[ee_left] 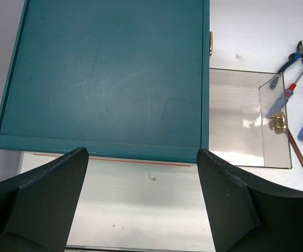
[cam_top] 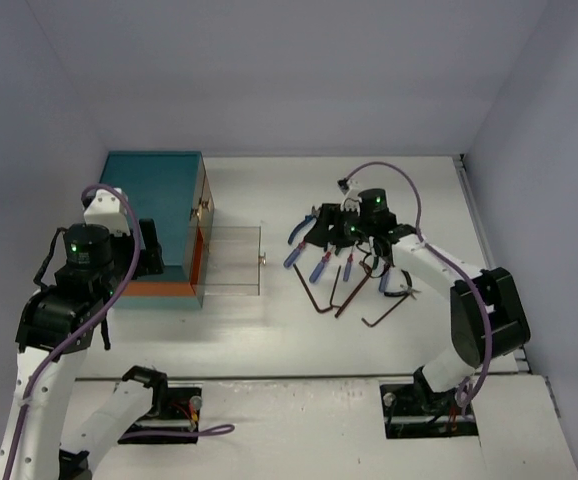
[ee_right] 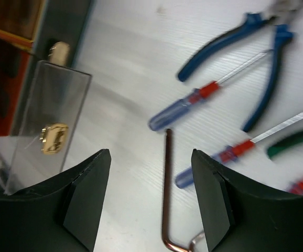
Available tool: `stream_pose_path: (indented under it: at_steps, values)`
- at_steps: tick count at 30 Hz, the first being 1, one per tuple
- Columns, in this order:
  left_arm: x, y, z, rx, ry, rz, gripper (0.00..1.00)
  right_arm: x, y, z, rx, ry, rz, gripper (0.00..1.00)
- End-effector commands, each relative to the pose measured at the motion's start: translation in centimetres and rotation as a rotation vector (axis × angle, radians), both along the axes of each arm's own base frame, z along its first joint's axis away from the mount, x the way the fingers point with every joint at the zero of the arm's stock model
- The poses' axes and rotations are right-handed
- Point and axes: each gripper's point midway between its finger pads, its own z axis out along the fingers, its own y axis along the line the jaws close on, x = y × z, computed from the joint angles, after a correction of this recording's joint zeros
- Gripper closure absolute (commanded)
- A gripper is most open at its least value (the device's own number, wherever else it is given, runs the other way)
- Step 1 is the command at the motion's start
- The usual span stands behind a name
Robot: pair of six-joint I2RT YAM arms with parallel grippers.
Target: Sort the tools into containers
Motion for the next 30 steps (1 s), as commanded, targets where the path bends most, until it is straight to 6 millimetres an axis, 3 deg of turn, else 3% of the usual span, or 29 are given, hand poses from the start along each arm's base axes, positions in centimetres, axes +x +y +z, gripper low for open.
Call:
stream_pose_path:
  at_steps: [1, 6, 12, 16, 23, 30]
  values:
    - [0.1, -0.8, 2.5, -0.052, -0.070, -0.023, 0.19, 1.2, -6.6, 1.6, -0.266, -0.098, -0.255, 0.40]
    - [-0.4, -1.2, 2.6, -0.062, -0.067, -0.045, 0.19, -0.1, -13.9, 0.3, -0.463, -0.060, -0.518, 0.41]
    - [-1.0, -1.6, 1.9, -0.065, -0.051, -0.064, 0.19, -2.0, -18.9, -1.3, -0.525, 0.018, -0.693, 0.43]
    - [-1.2, -2.0, 1.2, -0.070, -0.031, -0.082, 0.19, -2.6, -19.6, -2.5, -0.530, 0.062, -0.709, 0.47]
    - [-1.3, -2.2, 1.0, -0.067, -0.027, -0.095, 0.19, -3.3, -18.8, -4.9, -0.516, 0.141, -0.684, 0.61]
    - [-0.9, -2.5, 0.6, -0.067, -0.007, -0.102, 0.19, -3.6, -18.5, -7.3, -0.530, 0.218, -0.719, 0.61]
